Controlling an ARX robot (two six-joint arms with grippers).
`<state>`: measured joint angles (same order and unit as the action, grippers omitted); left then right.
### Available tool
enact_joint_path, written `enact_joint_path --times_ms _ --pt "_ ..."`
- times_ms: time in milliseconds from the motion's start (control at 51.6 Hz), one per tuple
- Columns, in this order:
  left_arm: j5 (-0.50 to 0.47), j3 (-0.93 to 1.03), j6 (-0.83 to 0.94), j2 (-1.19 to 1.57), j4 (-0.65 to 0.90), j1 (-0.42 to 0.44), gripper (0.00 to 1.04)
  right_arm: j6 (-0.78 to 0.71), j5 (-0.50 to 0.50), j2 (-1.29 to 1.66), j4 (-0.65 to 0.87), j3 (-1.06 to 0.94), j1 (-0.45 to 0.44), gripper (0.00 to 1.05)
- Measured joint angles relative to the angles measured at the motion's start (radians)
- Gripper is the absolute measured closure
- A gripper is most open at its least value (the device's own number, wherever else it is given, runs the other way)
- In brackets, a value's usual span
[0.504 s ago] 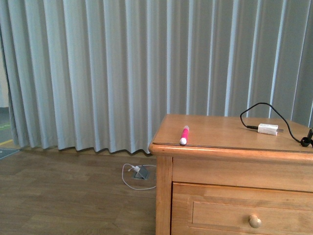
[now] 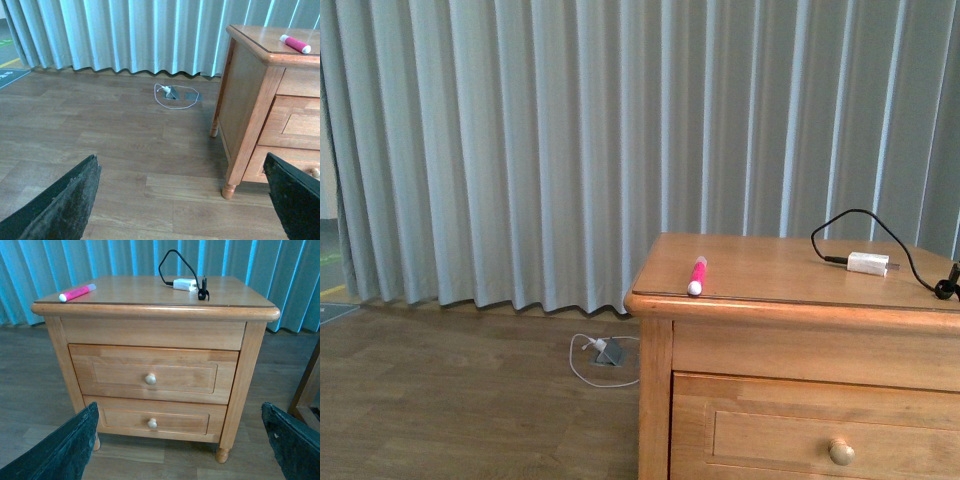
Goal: Place pink marker in drawer with both arms
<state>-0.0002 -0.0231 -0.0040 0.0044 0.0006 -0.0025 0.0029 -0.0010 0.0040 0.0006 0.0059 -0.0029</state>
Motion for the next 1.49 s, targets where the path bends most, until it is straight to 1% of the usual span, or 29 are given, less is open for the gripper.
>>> enact_joint_path --times_ms 581,659,717,775,833,1065,1201,1317,1414,1491 --pt "0.000 0.000 0.000 0.000 0.000 0.000 0.06 0.001 -0.002 0.001 -0.001 0.000 0.000 0.08" --pt "0.000 0.000 0.000 0.000 0.000 0.000 0.06 0.028 -0.063 0.067 -0.103 0.035 -0.011 0.08" --pt "0.000 0.000 0.000 0.000 0.000 0.000 0.06 0.046 -0.076 0.160 -0.105 0.049 -0.010 0.08" --pt "0.000 0.000 0.000 0.000 0.000 0.000 0.06 0.056 -0.084 0.244 -0.071 0.060 -0.006 0.08" --pt "0.000 0.000 0.000 0.000 0.000 0.000 0.06 0.061 -0.084 0.358 -0.002 0.080 0.005 0.08" --pt "0.000 0.000 0.000 0.000 0.000 0.000 0.06 0.065 -0.052 0.947 0.404 0.205 0.089 0.08" --pt "0.000 0.000 0.000 0.000 0.000 0.000 0.06 0.066 -0.023 1.258 0.558 0.318 0.130 0.08" --pt "0.000 0.000 0.000 0.000 0.000 0.000 0.06 0.072 0.013 1.476 0.622 0.431 0.154 0.08" --pt "0.000 0.000 0.000 0.000 0.000 0.000 0.06 0.069 0.074 1.677 0.683 0.554 0.183 0.08" --pt "0.000 0.000 0.000 0.000 0.000 0.000 0.06 0.065 0.105 1.760 0.700 0.616 0.192 0.08"
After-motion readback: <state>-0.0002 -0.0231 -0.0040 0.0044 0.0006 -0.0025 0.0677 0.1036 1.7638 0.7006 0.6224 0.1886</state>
